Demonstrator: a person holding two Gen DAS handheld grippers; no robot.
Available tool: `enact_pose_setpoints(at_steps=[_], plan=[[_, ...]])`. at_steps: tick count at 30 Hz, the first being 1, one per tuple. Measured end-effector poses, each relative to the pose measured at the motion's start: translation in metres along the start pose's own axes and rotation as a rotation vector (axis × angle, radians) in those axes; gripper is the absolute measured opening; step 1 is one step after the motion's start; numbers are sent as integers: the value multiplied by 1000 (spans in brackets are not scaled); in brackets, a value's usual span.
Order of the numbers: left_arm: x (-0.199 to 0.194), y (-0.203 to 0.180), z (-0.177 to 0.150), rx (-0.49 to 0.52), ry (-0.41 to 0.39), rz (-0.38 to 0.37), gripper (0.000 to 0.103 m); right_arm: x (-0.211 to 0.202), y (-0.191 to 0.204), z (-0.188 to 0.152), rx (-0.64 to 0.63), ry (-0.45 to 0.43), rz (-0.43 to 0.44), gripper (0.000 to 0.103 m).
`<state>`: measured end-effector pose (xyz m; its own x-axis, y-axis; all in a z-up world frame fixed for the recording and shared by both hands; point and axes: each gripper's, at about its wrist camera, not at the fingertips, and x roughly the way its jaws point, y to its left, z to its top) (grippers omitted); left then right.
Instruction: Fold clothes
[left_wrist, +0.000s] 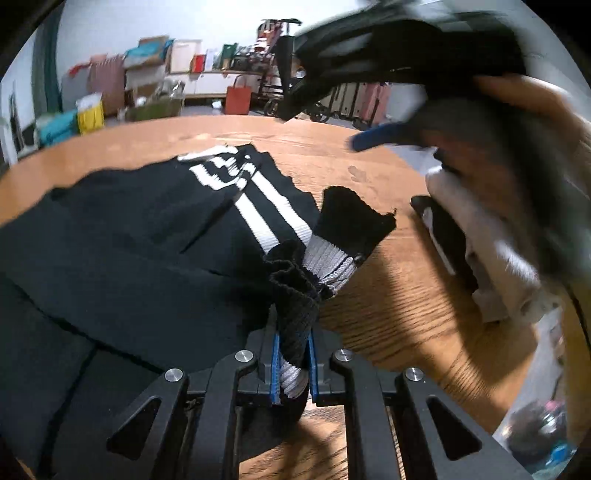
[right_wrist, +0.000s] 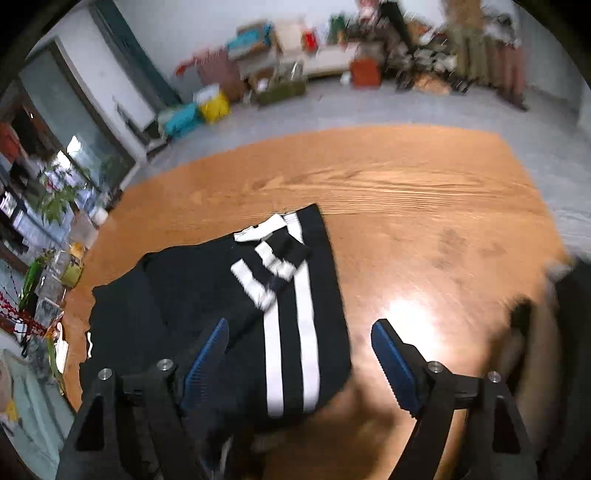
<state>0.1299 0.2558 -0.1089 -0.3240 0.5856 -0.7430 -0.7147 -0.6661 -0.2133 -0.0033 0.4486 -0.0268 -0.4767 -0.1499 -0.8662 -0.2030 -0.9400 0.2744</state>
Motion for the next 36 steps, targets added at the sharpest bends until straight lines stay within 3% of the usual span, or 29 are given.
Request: enact_pose_setpoints(at_steps=[4,8,11,15,16,18,19,20,22,28,33,36], plan=[[-1,13,-11,-82,-14,-36,12,58,-8,41,50,160,10,70],[0,25,-9,-126,-8,-48,12,80,-7,58,8,190,-76,72],[3,29,-7,-148,-1,-56,12,91,-7,61,1,249,-38,77],[3,26,-6,-137,-5,-53,12,102,-8,65,13,271,-53,75],[3,25,-6,-132,-8,-51,12,104,-7,66,10,274,-56,72],[2,25,-5,-130,-17,-52,12,106,-5,66,1,282,-61,52],[1,25,-4,-134,-23,-58,12,107,-3,66,-8,287,-60,31],[0,25,-4,-137,-31,-62,12,108,-2,66,-5,296,-48,19],[-4,26,-3,-145,-59,-69,12,108,0,64,-2,305,-48,12],[-46,41,-2,-234,-222,-98,12,81,25,72,-33,259,-55,10],[-107,76,-11,-333,-362,9,12,42,94,85,-178,184,-36,10],[-144,101,-24,-372,-410,130,12,35,149,82,-258,162,-16,10]])
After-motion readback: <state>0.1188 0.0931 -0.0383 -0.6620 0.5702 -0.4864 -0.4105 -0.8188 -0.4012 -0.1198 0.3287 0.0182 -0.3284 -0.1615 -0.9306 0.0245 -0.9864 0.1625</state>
